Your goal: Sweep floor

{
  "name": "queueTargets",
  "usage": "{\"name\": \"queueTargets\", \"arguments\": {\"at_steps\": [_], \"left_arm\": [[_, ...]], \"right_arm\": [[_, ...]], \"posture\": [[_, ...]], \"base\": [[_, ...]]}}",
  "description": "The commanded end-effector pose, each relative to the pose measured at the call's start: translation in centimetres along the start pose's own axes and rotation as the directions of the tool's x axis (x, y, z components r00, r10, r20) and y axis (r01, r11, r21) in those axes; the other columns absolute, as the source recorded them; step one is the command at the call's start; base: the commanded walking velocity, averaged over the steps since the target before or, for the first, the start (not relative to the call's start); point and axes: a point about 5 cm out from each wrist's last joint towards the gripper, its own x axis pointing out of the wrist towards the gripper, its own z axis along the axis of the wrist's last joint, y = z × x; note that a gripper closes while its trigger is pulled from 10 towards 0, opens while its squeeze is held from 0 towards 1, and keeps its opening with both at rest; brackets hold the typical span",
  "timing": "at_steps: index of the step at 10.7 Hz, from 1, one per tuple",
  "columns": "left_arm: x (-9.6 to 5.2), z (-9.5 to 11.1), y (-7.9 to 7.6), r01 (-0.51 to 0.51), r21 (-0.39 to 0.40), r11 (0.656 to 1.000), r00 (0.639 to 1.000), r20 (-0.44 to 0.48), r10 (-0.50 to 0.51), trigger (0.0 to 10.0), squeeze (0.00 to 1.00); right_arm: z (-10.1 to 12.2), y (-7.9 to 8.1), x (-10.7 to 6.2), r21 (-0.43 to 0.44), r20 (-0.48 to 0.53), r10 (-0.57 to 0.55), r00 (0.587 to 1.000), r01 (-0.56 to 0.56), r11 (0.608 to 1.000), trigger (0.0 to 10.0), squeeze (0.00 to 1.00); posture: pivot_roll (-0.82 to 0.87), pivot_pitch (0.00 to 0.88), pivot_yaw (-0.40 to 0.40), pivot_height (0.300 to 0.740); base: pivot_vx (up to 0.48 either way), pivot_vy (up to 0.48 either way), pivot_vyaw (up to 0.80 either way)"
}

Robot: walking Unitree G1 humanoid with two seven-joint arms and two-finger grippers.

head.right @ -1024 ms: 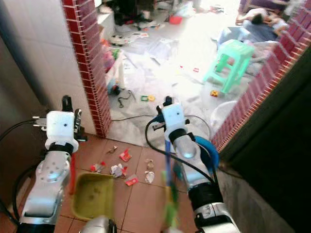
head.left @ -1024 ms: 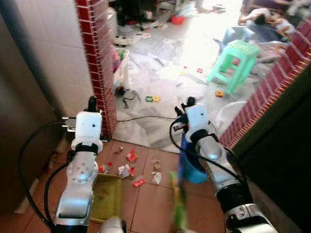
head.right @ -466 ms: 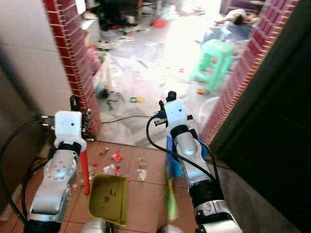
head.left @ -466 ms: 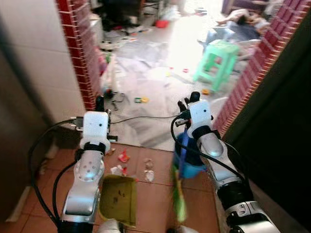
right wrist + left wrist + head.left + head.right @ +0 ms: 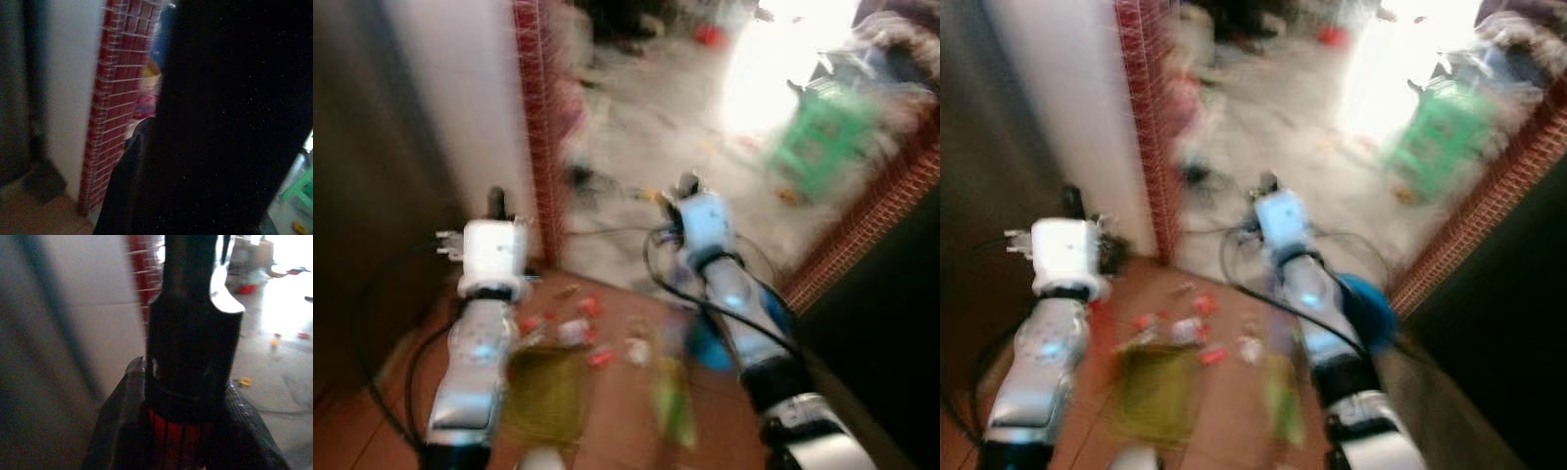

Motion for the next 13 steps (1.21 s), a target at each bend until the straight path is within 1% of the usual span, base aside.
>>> {"name": "queueTargets", "arguments": {"at_steps": [1, 5, 6, 8, 9, 11, 13], "left_arm": [[0.4, 1.8, -1.4, 0.043, -0.033, 0.999, 0.996, 0.079, -0.04, 10.0, 0.0], [0.4, 1.6, -1.5, 0.031, -0.01, 0.999, 0.996, 0.079, -0.031, 10.0, 0.0], [0.3, 1.6, -1.4, 0.018, -0.005, 1.0, 0.997, 0.079, -0.017, 10.0, 0.0], [0.2, 1.6, -1.1, 0.004, 0.01, 1.0, 0.997, 0.083, -0.004, 10.0, 0.0], [0.2, 1.7, -0.9, -0.001, 0.002, 1.0, 0.996, 0.088, 0.001, 10.0, 0.0], [0.3, 1.7, -0.6, -0.01, 0.008, 1.0, 0.996, 0.089, 0.009, 10.0, 0.0], [0.2, 1.6, -0.5, -0.008, -0.005, 1.0, 0.996, 0.088, 0.009, 10.0, 0.0]], "right_arm": [[0.1, -1.8, -0.4, -0.044, 0.015, -0.04, 0.999, 0.041, 0.998, 10.0, 0.0], [0.0, -1.8, -0.6, -0.044, 0.013, -0.044, 0.999, 0.044, 0.998, 10.0, 0.0], [-0.1, -1.7, -0.7, -0.042, 0.011, -0.043, 0.999, 0.043, 0.998, 10.0, 0.0], [-0.1, -1.5, -0.8, -0.067, 0.014, -0.026, 1.0, 0.027, 0.997, 10.0, 0.0], [0.0, -1.5, -0.8, -0.065, 0.022, -0.024, 0.999, 0.026, 0.998, 10.0, 0.0], [0.1, -1.5, -0.7, -0.044, 0.025, -0.034, 0.999, 0.035, 0.998, 10.0, 0.0], [0.1, -1.5, -0.9, -0.038, 0.023, -0.036, 0.999, 0.037, 0.999, 10.0, 0.0]], "posture": [[0.02, 0.0, -0.062, 0.74], [0.01, 0.0, -0.059, 0.74], [0.01, 0.0, -0.059, 0.74], [0.01, 0.0, -0.061, 0.74], [0.01, 0.0, -0.061, 0.74], [0.01, 0.0, -0.06, 0.74], [0.01, 0.0, -0.059, 0.74]], "base": [[0.364, 0.0, 0.0], [0.0, 0.0, 0.0], [0.0, 0.0, 0.0], [0.0, 0.0, 0.0], [0.0, 0.0, 0.44], [0.0, 0.0, 0.0], [0.304, 0.122, 0.0]]}}
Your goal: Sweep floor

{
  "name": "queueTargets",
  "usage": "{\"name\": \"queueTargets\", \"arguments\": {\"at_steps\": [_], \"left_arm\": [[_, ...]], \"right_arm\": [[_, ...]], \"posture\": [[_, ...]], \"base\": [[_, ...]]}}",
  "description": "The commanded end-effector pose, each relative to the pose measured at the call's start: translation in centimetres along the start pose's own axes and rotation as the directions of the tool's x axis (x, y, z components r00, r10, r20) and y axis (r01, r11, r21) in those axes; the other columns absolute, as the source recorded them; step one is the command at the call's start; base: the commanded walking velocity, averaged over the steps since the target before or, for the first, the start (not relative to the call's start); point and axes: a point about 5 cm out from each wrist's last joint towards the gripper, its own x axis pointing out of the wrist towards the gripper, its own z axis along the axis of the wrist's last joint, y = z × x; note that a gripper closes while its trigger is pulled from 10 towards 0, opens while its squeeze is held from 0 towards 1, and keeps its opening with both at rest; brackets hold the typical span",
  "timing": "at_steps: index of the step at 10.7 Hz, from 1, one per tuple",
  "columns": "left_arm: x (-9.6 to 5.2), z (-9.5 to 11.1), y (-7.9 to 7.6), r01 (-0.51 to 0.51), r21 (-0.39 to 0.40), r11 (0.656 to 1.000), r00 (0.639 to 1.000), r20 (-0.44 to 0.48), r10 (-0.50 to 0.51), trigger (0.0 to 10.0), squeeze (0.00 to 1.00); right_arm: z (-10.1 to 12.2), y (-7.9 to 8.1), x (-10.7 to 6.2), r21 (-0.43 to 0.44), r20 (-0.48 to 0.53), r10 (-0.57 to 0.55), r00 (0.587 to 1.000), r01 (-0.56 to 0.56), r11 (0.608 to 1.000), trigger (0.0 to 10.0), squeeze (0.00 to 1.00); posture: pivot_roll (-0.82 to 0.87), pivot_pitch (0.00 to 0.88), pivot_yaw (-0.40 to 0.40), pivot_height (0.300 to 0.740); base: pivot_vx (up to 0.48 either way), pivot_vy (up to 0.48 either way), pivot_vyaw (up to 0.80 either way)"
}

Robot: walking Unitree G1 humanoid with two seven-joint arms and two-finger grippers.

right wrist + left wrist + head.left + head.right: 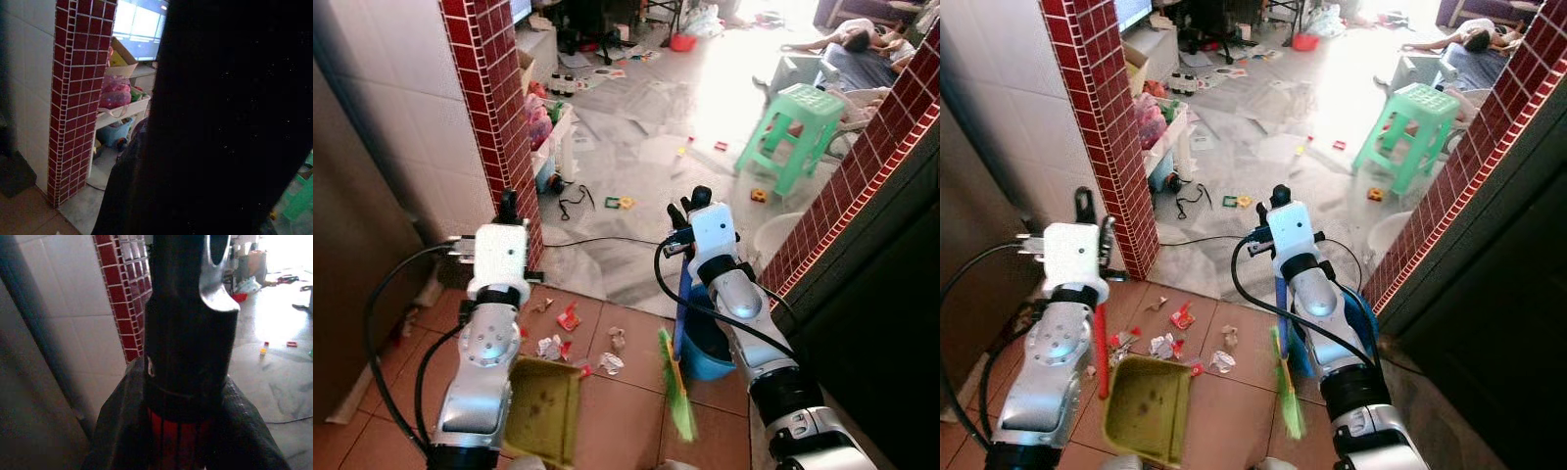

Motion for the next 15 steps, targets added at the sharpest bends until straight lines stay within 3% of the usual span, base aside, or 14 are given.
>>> {"name": "queueTargets", "arguments": {"at_steps": [1, 6, 13, 15], "left_arm": [[0.1, 1.7, 0.0, 0.006, -0.005, 1.0, 0.996, 0.084, -0.005, 10.0, 0.0], [0.1, 1.6, -0.1, 0.005, -0.002, 1.0, 0.997, 0.079, -0.005, 10.0, 0.0], [0.0, 0.0, -0.6, 0.02, 0.068, 0.998, 1.0, 0.022, -0.021, 10.0, 0.0], [-0.2, -1.3, -1.0, 0.034, 0.022, 0.999, 0.999, -0.024, -0.034, 10.0, 0.0]], "right_arm": [[1.3, -0.5, 0.2, -0.006, 0.058, -0.013, 0.998, 0.014, 1.0, 10.0, 0.0], [1.5, -0.3, 0.2, 0.014, 0.065, 0.0, 0.998, -0.001, 1.0, 10.0, 0.0], [2.4, -0.2, 1.2, -0.02, 0.08, -0.022, 0.997, 0.024, 1.0, 10.0, 0.0], [1.9, 0.0, 0.7, -0.029, 0.067, -0.042, 0.997, 0.044, 0.999, 10.0, 0.0]], "posture": [[0.01, 0.0, -0.061, 0.74], [0.01, 0.0, -0.061, 0.74], [0.02, 0.014, -0.066, 0.74], [0.0, 0.008, -0.065, 0.74]], "base": [[0.375, 0.3, 0.0], [0.378, 0.295, 0.0], [0.0, 0.0, 0.0], [0.0, 0.0, 0.0]]}}
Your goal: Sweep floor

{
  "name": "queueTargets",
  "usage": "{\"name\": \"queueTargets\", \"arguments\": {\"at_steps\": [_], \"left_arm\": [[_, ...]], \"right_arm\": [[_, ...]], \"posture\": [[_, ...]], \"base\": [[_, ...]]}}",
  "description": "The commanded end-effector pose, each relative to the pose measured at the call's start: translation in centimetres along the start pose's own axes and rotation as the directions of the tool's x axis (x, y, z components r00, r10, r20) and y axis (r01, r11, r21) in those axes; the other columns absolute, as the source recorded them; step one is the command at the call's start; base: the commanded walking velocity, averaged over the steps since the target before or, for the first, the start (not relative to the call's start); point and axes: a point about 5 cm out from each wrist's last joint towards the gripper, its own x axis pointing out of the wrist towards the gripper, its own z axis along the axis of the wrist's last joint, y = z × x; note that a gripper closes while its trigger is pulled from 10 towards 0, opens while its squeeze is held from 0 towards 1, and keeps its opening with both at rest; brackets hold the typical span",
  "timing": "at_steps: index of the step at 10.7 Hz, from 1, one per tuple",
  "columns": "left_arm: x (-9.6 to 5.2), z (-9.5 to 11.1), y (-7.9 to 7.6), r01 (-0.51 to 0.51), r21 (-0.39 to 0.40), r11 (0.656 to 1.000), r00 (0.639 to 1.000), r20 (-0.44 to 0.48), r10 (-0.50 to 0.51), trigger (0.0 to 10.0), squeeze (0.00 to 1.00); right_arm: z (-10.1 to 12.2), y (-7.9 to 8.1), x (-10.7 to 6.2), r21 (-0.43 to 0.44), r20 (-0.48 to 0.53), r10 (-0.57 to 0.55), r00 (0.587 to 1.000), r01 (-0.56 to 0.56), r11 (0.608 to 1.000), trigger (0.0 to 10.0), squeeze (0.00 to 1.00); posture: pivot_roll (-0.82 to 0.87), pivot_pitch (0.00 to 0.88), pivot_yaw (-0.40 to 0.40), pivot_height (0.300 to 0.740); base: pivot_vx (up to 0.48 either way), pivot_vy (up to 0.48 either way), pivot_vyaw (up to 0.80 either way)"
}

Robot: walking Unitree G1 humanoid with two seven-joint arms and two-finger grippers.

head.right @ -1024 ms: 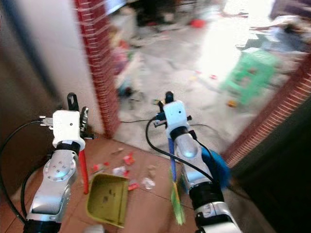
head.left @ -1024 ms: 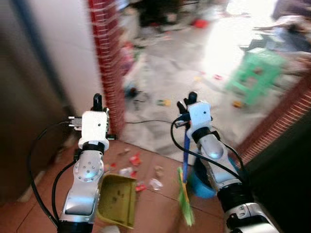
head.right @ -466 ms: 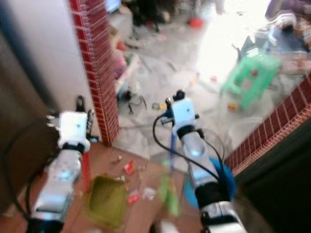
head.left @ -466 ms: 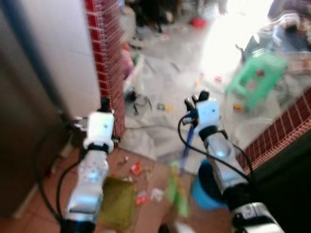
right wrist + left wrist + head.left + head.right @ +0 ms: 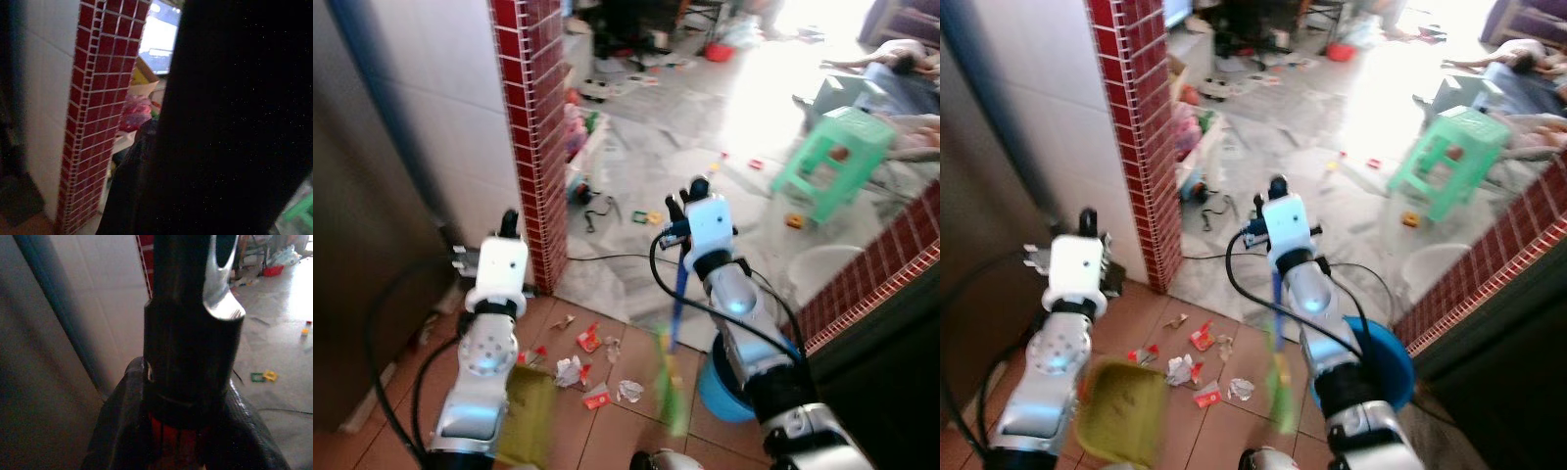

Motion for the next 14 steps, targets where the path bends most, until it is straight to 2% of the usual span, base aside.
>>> {"name": "queueTargets", "arguments": {"at_steps": [1, 4, 6, 8, 9, 11, 13, 14], "left_arm": [[0.8, 0.8, -0.6, 0.022, -0.026, 0.999, 0.999, 0.046, -0.021, 10.0, 0.0], [2.5, 0.3, -1.5, 0.012, -0.022, 1.0, 0.998, 0.054, -0.011, 10.0, 0.0], [3.0, -0.1, -1.7, -0.072, -0.006, 0.997, 0.995, 0.076, 0.072, 10.0, 0.0], [3.8, 0.0, -2.5, -0.077, -0.015, 0.997, 0.991, 0.108, 0.078, 10.0, 0.0], [4.3, -0.3, -3.1, -0.076, -0.032, 0.997, 0.993, 0.083, 0.079, 10.0, 0.0], [4.8, -0.3, -4.0, -0.046, -0.036, 0.998, 0.995, 0.092, 0.049, 10.0, 0.0], [5.2, -0.3, -4.6, -0.022, -0.048, 0.999, 0.995, 0.093, 0.027, 10.0, 0.0], [5.2, -0.4, -4.9, -0.012, -0.049, 0.999, 0.995, 0.095, 0.017, 10.0, 0.0]], "right_arm": [[0.7, -0.7, 0.1, -0.006, 0.038, -0.015, 0.999, 0.015, 1.0, 10.0, 0.0], [0.8, -1.1, 0.6, -0.014, 0.028, -0.021, 0.999, 0.021, 1.0, 10.0, 0.0], [0.9, -1.2, 0.7, -0.016, 0.024, -0.017, 1.0, 0.018, 1.0, 10.0, 0.0], [0.6, -0.7, 0.5, -0.002, 0.009, -0.003, 1.0, 0.003, 1.0, 10.0, 0.0], [0.4, -0.3, 0.5, 0.061, -0.016, 0.006, 1.0, -0.005, 0.998, 10.0, 0.0], [0.3, 0.1, 0.8, 0.183, -0.058, 0.004, 0.998, 0.007, 0.983, 10.0, 0.0], [0.7, -0.4, 1.5, 0.314, -0.099, -0.03, 0.995, 0.06, 0.948, 10.0, 0.0], [1.3, -0.6, 2.1, 0.409, -0.125, -0.049, 0.991, 0.097, 0.908, 10.0, 0.0]], "posture": [[-0.01, 0.003, -0.072, 0.74], [-0.03, 0.002, -0.088, 0.74], [-0.05, 0.005, -0.091, 0.74], [-0.05, 0.004, -0.093, 0.74], [-0.06, 0.001, -0.098, 0.74], [-0.06, 0.0, -0.097, 0.74], [-0.06, 0.0, -0.093, 0.74], [-0.07, 0.0, -0.083, 0.74]], "base": [[0.0, 0.0, 0.0], [0.0, 0.0, 0.0], [0.0, 0.0, 0.0], [0.0, 0.0, 0.0], [0.0, 0.0, 0.0], [0.0, 0.0, 0.0], [0.0, 0.0, 0.0], [0.0, 0.0, 0.0]]}}
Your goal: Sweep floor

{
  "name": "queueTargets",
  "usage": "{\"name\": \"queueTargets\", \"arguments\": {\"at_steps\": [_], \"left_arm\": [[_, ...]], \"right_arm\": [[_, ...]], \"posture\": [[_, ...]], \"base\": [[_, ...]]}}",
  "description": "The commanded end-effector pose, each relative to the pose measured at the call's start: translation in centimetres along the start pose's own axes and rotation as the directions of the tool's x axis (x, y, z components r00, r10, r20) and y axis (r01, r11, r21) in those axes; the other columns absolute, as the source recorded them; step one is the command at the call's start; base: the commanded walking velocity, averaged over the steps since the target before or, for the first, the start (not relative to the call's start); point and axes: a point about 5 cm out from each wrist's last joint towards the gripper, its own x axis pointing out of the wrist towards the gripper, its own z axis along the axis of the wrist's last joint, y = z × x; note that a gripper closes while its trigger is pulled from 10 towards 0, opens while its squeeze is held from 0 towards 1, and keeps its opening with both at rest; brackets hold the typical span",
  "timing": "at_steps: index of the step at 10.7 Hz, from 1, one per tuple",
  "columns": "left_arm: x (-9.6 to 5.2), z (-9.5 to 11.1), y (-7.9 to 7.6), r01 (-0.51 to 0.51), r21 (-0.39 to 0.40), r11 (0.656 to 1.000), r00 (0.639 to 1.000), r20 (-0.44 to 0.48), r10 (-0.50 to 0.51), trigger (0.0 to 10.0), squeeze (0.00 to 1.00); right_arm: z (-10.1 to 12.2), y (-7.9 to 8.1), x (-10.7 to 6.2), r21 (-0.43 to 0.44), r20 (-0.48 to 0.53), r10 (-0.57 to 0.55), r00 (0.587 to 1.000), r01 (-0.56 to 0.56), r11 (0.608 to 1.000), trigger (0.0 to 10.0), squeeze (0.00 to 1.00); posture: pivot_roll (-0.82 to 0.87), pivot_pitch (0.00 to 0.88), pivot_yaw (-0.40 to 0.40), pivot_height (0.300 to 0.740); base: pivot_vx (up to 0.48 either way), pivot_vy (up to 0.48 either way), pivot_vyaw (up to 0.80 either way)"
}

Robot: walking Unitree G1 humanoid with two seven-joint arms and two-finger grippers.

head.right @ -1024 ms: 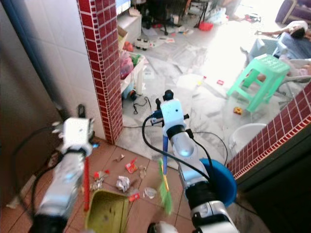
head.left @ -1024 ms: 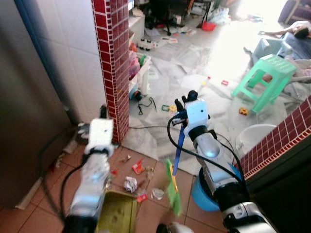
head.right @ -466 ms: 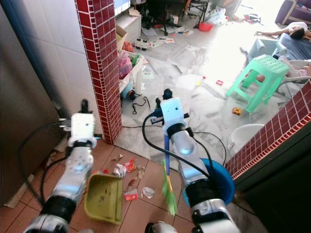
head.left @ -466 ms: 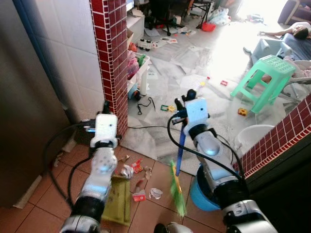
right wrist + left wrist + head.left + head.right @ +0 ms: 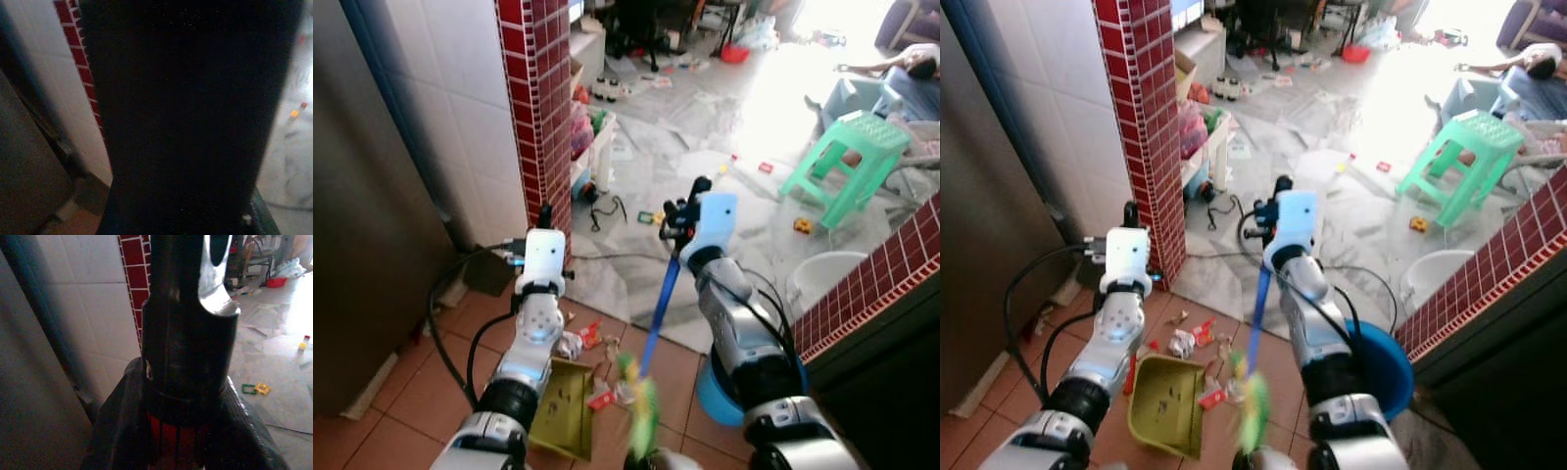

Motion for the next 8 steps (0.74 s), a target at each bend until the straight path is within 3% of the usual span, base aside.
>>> {"name": "queueTargets", "arguments": {"at_steps": [1, 4, 5, 6, 7, 8], "left_arm": [[0.5, 1.3, -0.5, 0.016, -0.008, 1.0, 0.998, 0.063, -0.016, 10.0, 0.0], [0.7, 1.2, -0.5, 0.024, -0.01, 1.0, 0.998, 0.062, -0.023, 10.0, 0.0], [0.8, 1.2, -0.6, 0.027, -0.01, 1.0, 0.998, 0.062, -0.026, 10.0, 0.0], [0.8, 1.2, -0.6, 0.028, -0.011, 1.0, 0.998, 0.062, -0.028, 10.0, 0.0], [0.8, 1.1, -0.7, 0.033, -0.013, 0.999, 0.998, 0.063, -0.032, 10.0, 0.0], [0.9, 1.1, -0.7, 0.034, -0.014, 0.999, 0.998, 0.062, -0.033, 10.0, 0.0]], "right_arm": [[2.0, 0.1, 0.5, 0.058, 0.05, -0.005, 0.999, 0.002, 0.998, 10.0, 0.0], [5.8, 2.3, 1.5, 0.234, 0.121, 0.088, 0.989, -0.115, 0.965, 10.0, 0.0], [7.2, 3.0, 1.5, 0.242, 0.148, 0.131, 0.98, -0.164, 0.956, 10.0, 0.0], [8.0, 3.3, 1.4, 0.218, 0.166, 0.161, 0.973, -0.196, 0.956, 10.0, 0.0], [10.2, 3.8, 1.1, 0.017, 0.253, 0.252, 0.934, -0.264, 0.964, 10.0, 0.0], [10.9, 3.7, 1.0, -0.079, 0.286, 0.27, 0.919, -0.258, 0.963, 10.0, 0.0]], "posture": [[-0.07, 0.0, -0.087, 0.74], [-0.07, 0.0, -0.086, 0.74], [-0.07, 0.0, -0.084, 0.74], [-0.07, 0.0, -0.083, 0.74], [-0.08, 0.0, -0.084, 0.74], [-0.08, 0.0, -0.083, 0.74]], "base": [[0.0, 0.0, 0.0], [0.0, 0.0, 0.0], [0.0, 0.0, 0.0], [0.0, 0.0, 0.0], [0.0, 0.0, 0.0], [0.0, 0.0, 0.0]]}}
